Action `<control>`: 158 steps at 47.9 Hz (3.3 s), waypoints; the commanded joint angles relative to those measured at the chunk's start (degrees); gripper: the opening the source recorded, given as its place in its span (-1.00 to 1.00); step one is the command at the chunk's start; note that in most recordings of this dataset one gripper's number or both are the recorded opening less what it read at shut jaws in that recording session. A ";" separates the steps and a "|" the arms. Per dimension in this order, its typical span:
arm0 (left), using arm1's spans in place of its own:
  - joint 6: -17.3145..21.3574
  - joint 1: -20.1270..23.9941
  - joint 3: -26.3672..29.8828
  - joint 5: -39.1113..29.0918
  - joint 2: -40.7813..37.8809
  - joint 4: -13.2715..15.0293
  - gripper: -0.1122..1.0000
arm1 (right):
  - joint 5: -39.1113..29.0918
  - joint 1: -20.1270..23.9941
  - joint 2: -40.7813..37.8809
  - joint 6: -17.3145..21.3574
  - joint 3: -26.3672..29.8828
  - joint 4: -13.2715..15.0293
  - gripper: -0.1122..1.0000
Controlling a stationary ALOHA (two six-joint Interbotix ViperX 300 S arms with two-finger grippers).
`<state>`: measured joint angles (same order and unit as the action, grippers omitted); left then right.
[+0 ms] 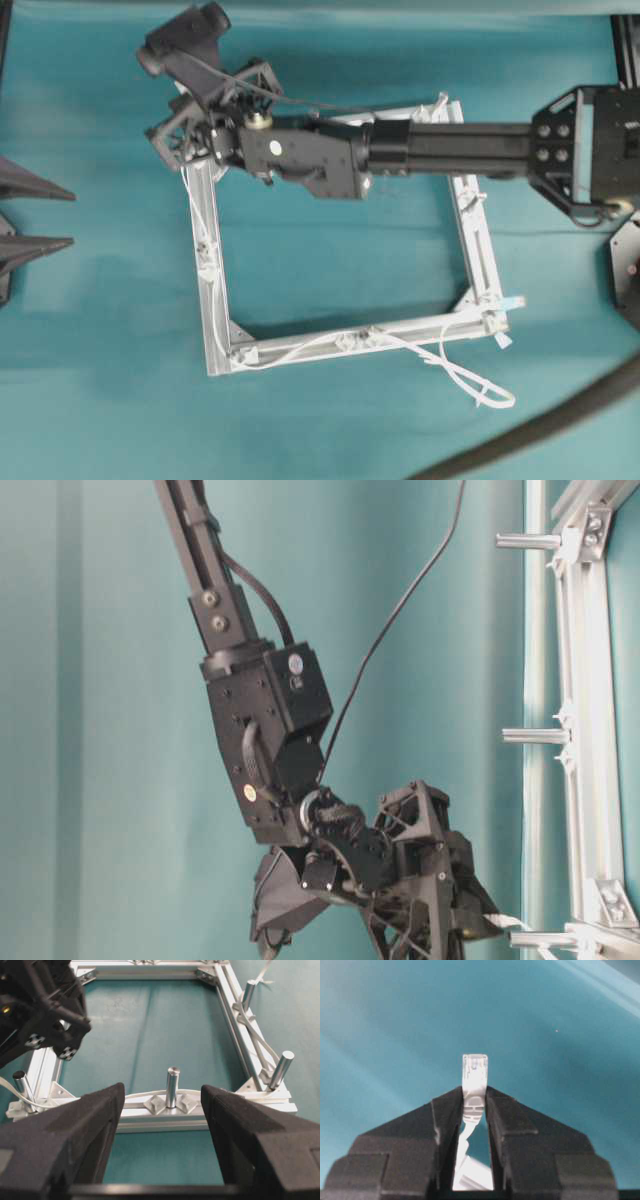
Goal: Move the cable alternately left and right between 8 pins so it hooks onto each one.
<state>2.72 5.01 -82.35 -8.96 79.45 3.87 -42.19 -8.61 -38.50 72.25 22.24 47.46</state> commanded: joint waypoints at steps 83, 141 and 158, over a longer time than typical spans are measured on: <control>-0.09 -0.09 0.70 -0.97 -0.62 -0.26 0.37 | 15.38 3.25 18.11 7.47 -27.25 7.03 -0.50; -0.09 -0.09 0.70 -0.97 -0.62 -0.26 0.37 | 21.18 -0.09 34.98 7.03 -52.21 5.54 -0.50; -0.09 -0.09 0.70 -0.97 -0.62 -0.26 0.37 | 24.61 -2.20 38.41 -0.26 -55.99 5.71 -0.50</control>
<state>2.81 5.01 -82.62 -10.20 79.45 3.87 -17.84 -10.55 -2.37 73.13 -33.84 53.00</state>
